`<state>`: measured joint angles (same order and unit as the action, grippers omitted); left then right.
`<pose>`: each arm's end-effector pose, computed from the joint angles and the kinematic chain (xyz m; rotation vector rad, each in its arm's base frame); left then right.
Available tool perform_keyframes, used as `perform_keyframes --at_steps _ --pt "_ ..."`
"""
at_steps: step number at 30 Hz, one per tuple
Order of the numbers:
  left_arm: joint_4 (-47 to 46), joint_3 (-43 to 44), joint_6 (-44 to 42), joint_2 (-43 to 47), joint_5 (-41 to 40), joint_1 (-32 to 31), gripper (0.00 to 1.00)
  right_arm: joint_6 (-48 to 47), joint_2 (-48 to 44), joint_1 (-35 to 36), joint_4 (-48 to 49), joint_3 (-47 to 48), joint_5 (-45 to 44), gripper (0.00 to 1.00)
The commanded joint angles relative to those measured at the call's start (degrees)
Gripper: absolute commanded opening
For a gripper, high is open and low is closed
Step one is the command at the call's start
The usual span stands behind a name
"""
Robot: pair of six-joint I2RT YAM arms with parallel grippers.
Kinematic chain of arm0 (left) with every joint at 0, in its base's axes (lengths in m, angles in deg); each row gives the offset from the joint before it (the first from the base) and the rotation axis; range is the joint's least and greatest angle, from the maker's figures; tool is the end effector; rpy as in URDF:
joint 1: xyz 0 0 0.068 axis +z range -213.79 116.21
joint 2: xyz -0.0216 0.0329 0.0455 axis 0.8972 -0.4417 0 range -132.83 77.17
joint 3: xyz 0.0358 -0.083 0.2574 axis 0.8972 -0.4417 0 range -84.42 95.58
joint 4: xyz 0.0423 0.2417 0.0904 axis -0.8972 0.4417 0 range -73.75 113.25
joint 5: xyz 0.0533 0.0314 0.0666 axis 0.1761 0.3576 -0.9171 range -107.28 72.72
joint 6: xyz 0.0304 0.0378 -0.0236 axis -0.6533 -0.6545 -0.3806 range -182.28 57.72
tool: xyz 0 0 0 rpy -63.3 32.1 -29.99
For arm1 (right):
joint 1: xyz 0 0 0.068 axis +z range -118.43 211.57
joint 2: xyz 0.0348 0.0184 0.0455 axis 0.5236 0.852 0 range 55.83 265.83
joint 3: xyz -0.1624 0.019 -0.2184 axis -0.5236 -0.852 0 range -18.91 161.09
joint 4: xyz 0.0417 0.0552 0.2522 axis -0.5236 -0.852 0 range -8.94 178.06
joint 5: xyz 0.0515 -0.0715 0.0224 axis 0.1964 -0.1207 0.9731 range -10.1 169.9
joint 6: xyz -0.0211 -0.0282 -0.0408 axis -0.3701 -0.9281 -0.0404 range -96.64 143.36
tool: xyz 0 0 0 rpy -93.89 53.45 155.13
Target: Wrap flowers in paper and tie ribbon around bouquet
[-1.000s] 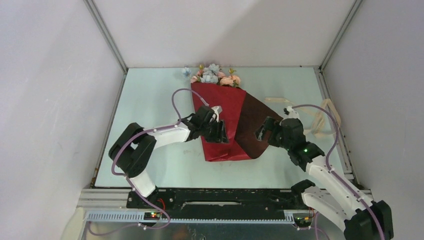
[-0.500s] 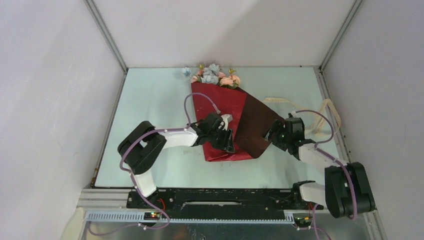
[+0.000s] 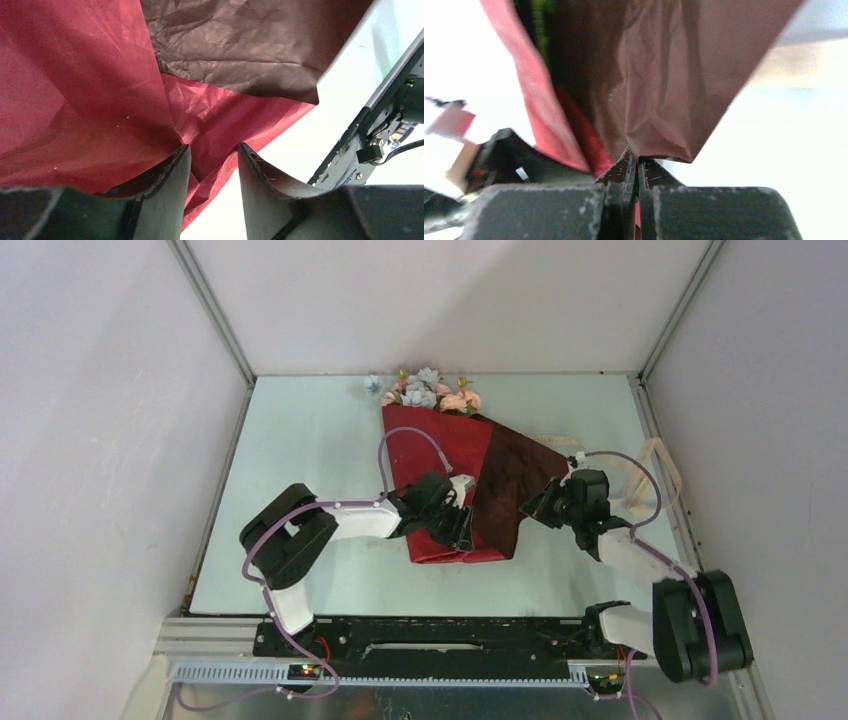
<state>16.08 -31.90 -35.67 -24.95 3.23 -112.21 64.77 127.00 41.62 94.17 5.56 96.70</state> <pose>0.2227 -0.2698 0.1423 0.6688 2.5437 -0.9672 0.2234 0.0500 0.1559 0.4853 2.3236 0.7879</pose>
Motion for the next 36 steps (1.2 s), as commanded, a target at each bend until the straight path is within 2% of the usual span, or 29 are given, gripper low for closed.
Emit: perform_keyframes --at_steps 1,7,11,17,22,28,32,36 --pt "4.47 -1.35 -3.19 -3.06 -3.98 -1.41 0.48 1.23 -8.78 2.03 2.49 3.03 6.57 0.0" --pt "3.23 -2.08 -3.75 -2.23 -5.16 -2.75 0.47 5.67 -14.17 7.97 -0.7 8.27 6.31 0.0" --pt "4.48 -0.73 -4.07 -3.29 -6.92 -3.85 0.47 7.88 -11.56 13.77 1.18 10.71 5.43 0.0" --pt "5.51 0.36 -1.81 -2.59 -8.87 -4.33 0.46 12.64 -7.63 17.65 5.57 10.78 2.34 0.0" --pt "4.68 -1.11 0.7 4.95 -6.74 -4.32 0.53 12.16 -8.72 17.29 1.06 10.78 -3.81 0.0" --pt "5.94 -2.53 0.19 16.67 -4.69 -3.89 0.67 10.7 -8.6 14.64 -3.58 10.77 -7.71 0.0" --pt "8.28 -1.86 -0.89 22.06 -3.93 1.08 0.72 9.89 -8.18 13.88 -3.81 10.78 -7.48 0.0" --pt "11.35 0.77 -1.72 21.22 -10.45 6.55 0.72 9.5 -7.95 13.63 -3.49 10.78 -7.07 0.0"
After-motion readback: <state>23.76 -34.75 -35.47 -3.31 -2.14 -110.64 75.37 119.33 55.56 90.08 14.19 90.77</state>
